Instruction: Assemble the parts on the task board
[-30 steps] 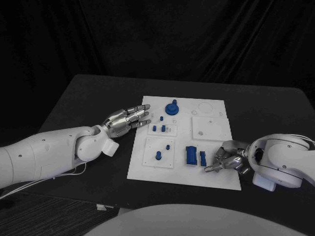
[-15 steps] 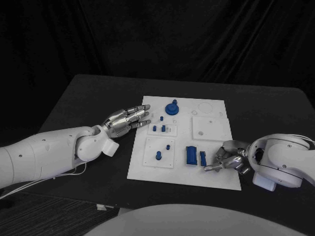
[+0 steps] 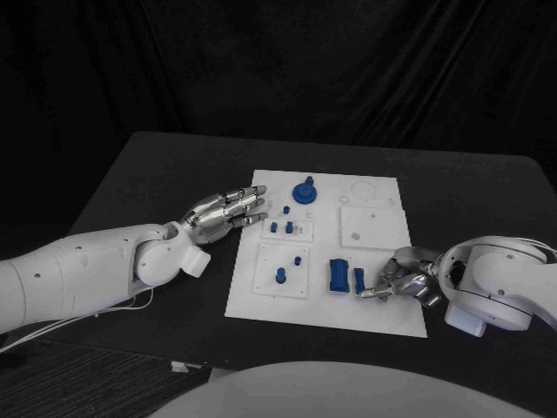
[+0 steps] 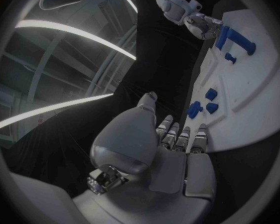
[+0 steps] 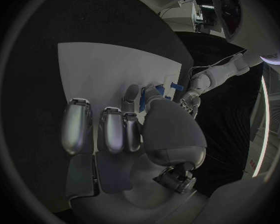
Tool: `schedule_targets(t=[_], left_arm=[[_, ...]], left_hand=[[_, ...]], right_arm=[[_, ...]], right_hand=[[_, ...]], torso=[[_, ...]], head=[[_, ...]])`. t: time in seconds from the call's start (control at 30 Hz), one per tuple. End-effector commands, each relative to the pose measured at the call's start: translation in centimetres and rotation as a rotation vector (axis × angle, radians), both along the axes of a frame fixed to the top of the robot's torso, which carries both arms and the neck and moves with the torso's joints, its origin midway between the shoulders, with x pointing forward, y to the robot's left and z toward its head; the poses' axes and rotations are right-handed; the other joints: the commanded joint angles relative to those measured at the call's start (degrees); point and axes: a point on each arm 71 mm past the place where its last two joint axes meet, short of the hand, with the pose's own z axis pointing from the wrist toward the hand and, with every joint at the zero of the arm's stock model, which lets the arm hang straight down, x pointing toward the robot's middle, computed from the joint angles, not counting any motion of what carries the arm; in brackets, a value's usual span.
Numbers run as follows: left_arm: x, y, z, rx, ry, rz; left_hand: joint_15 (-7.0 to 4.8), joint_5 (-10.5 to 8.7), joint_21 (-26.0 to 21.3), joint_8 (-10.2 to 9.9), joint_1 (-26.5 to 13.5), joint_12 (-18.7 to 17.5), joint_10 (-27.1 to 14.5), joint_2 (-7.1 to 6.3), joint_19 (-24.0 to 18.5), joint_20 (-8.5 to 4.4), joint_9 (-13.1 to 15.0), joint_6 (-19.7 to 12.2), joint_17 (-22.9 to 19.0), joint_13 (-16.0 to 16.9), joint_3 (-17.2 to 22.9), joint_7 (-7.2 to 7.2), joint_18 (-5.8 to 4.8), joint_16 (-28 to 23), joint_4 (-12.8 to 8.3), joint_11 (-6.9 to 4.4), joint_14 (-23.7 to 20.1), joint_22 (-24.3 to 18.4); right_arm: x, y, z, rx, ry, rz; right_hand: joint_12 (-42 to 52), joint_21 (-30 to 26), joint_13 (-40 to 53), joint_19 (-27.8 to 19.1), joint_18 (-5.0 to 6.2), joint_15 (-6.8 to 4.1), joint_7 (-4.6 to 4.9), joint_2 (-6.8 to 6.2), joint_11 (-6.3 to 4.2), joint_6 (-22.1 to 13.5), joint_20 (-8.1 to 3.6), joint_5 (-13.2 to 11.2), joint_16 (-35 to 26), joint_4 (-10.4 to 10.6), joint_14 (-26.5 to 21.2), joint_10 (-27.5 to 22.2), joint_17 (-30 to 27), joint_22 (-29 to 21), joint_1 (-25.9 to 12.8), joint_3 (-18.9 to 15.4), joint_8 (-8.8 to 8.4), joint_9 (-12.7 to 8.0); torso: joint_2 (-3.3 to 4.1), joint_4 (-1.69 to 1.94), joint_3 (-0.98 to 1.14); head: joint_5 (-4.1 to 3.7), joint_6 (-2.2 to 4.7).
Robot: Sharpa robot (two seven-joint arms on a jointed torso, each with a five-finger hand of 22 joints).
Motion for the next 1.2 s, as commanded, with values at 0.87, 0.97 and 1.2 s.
schedule_targets(t=[0.87, 0.97, 1.2], left_arm=[[-0.18, -0.17, -0.08, -0.017, 0.005, -0.009], [-0.19, -0.15, -0.10, -0.017, 0.006, -0.008], [-0.21, -0.12, -0.06, -0.020, 0.001, -0.004]], left_hand=[[-0.35, 0.33, 0.23, 0.31, -0.30, 0.33, 0.07, 0.48, 0.25, -0.12, 0.04, -0.11, 0.04, 0.07, -0.04, 0.35, 0.65, 0.25, -0.53, 0.32, 0.06, -0.11], [-0.35, 0.33, 0.23, 0.31, -0.30, 0.33, 0.07, 0.48, 0.25, -0.12, 0.04, -0.11, 0.04, 0.07, -0.04, 0.35, 0.65, 0.25, -0.53, 0.32, 0.06, -0.11], [-0.34, 0.42, 0.23, 0.35, -0.25, 0.38, 0.07, 0.48, 0.24, -0.11, 0.06, -0.04, 0.05, 0.08, 0.01, 0.37, 0.65, 0.27, -0.64, 0.34, 0.06, -0.13]], right_arm=[[0.19, 0.61, -1.14, -0.016, 0.041, 0.000], [0.11, 0.53, -1.14, -0.015, 0.042, -0.001], [-0.40, 0.34, -0.98, -0.004, 0.052, 0.017]], right_hand=[[0.20, -0.86, 15.10, 0.49, -0.78, -0.47, -0.36, 4.48, -0.45, -0.26, -0.34, 1.98, -0.34, -6.28, 2.84, 6.10, -0.72, 10.17, 7.85, 2.00, -1.36, 0.64], [0.20, -0.87, 15.10, 0.49, -0.79, -0.46, -0.35, 4.59, -0.44, -0.31, -0.34, 2.09, -0.37, -6.84, 2.83, 6.10, -0.77, 10.17, 8.40, 2.25, -1.51, 0.60], [0.20, -1.24, 15.10, 0.34, -0.72, -0.38, -0.19, 3.29, -0.32, -0.51, -0.28, 1.90, -0.58, -8.39, 2.74, 6.10, -1.22, 10.06, 9.26, 1.94, -1.96, 0.47]], torso=[[0.02, 0.02, -0.01], [0.01, -0.01, -0.01], [0.01, -0.05, 0.02]], head=[[0.00, 0.00], [0.02, 0.00], [0.25, 0.00]])
